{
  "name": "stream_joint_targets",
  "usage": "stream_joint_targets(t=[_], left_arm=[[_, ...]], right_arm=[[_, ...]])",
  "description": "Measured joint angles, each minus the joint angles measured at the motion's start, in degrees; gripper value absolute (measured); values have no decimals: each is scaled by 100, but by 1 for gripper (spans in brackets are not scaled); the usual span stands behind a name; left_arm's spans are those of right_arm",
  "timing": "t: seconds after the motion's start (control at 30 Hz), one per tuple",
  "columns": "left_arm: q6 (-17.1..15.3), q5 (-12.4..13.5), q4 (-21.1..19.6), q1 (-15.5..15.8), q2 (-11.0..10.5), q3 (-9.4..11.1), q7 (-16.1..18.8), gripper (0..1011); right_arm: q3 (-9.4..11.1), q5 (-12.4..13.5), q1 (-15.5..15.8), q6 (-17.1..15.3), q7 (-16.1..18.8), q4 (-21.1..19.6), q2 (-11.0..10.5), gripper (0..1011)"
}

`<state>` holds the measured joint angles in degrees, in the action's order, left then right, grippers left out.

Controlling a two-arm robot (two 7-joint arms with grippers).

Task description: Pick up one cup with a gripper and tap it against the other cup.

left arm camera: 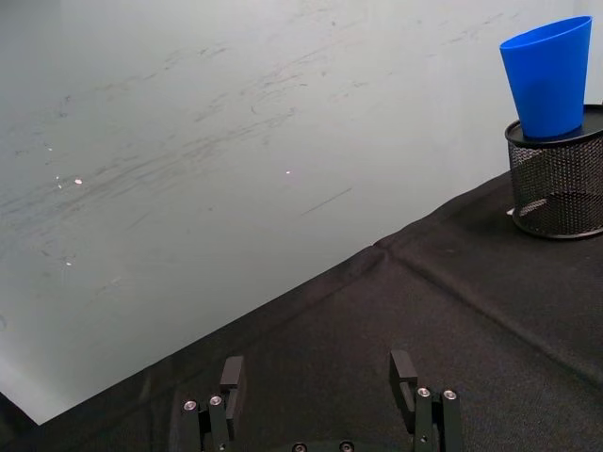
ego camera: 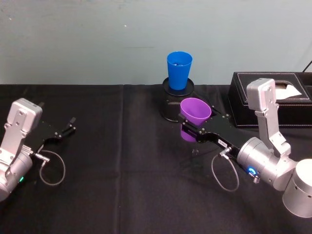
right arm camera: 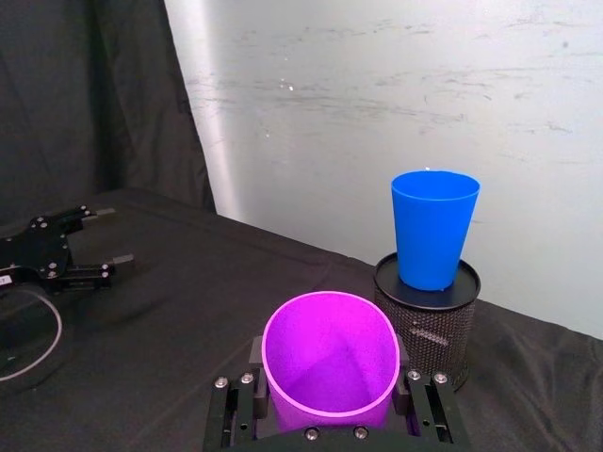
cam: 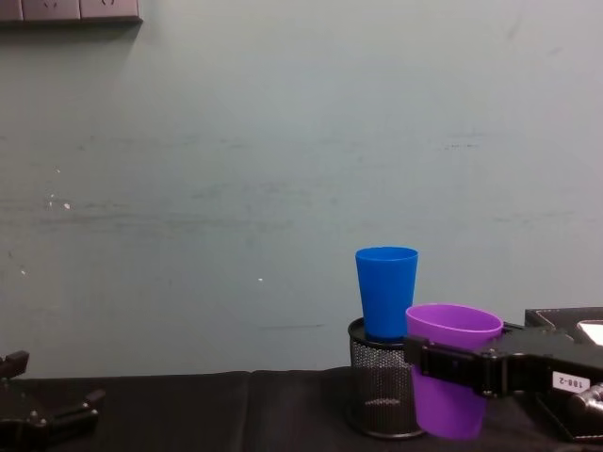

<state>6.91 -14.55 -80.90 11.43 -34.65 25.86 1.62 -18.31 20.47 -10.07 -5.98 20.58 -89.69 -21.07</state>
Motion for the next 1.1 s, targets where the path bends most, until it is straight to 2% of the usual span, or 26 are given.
stream_joint_targets(t=[1.1], left_arm=[[0, 0, 0, 0, 0, 0, 0, 1000]], right_arm=[[0, 0, 0, 0, -1, 0, 0, 718]])
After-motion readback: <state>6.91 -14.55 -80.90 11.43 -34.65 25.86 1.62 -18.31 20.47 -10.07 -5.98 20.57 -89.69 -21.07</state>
